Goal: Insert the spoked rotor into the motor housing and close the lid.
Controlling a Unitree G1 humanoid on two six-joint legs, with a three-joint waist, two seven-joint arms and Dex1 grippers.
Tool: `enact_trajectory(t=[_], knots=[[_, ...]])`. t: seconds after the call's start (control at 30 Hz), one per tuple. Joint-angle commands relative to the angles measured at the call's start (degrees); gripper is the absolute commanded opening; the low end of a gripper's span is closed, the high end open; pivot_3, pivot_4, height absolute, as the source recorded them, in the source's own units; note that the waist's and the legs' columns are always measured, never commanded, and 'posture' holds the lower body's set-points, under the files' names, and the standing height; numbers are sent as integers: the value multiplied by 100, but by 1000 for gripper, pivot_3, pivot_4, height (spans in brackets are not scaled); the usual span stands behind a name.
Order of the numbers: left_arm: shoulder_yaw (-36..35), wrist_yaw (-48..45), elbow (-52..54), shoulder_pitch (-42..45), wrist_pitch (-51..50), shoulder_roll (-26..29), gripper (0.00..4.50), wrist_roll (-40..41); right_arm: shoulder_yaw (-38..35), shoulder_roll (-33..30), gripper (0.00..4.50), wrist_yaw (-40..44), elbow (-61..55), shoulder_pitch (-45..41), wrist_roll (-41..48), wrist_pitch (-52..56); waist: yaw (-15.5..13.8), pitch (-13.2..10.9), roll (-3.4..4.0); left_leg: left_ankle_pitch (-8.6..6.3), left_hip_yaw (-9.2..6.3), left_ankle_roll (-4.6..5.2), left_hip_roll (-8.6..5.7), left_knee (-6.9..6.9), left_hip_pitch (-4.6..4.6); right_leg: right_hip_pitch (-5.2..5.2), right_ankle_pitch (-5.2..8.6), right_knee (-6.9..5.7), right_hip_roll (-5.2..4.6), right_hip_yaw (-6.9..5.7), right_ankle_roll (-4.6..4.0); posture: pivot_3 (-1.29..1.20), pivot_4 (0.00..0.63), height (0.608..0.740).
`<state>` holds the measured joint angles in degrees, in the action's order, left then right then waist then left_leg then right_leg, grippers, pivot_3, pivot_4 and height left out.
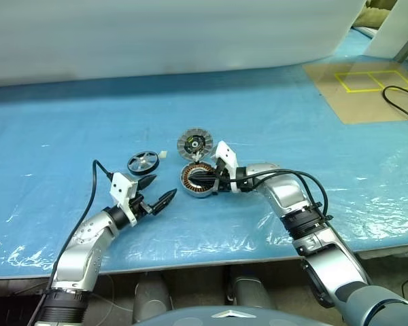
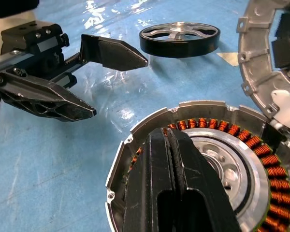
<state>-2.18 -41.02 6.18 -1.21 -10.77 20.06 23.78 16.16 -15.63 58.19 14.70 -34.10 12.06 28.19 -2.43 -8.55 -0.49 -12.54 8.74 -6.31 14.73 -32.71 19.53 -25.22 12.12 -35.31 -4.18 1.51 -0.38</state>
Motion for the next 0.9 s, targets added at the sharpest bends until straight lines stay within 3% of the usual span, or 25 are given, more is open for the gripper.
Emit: enact_trajectory(t=[0.03,0.3,0.9], knots=[[-16,-54,70,34,33,23,4500,24,-213,87,22,-36,-276,7,273,130,1,0,0,0,0,0,0,0,0,0,0,0,0,0,0,0,150,740],[1,-101,-5,104,54,39,4500,11,-307,154,22,-349,-60,-86,131,-107,2,0,0,0,0,0,0,0,0,-1,0,1,0,0,0,0,150,740],[-15,-443,13,264,536,170,4500,-91,522,-291,22,-115,176,181,-716,-774,6,2,-3,0,0,0,-1,0,-14,11,0,1,0,0,0,0,150,740]])
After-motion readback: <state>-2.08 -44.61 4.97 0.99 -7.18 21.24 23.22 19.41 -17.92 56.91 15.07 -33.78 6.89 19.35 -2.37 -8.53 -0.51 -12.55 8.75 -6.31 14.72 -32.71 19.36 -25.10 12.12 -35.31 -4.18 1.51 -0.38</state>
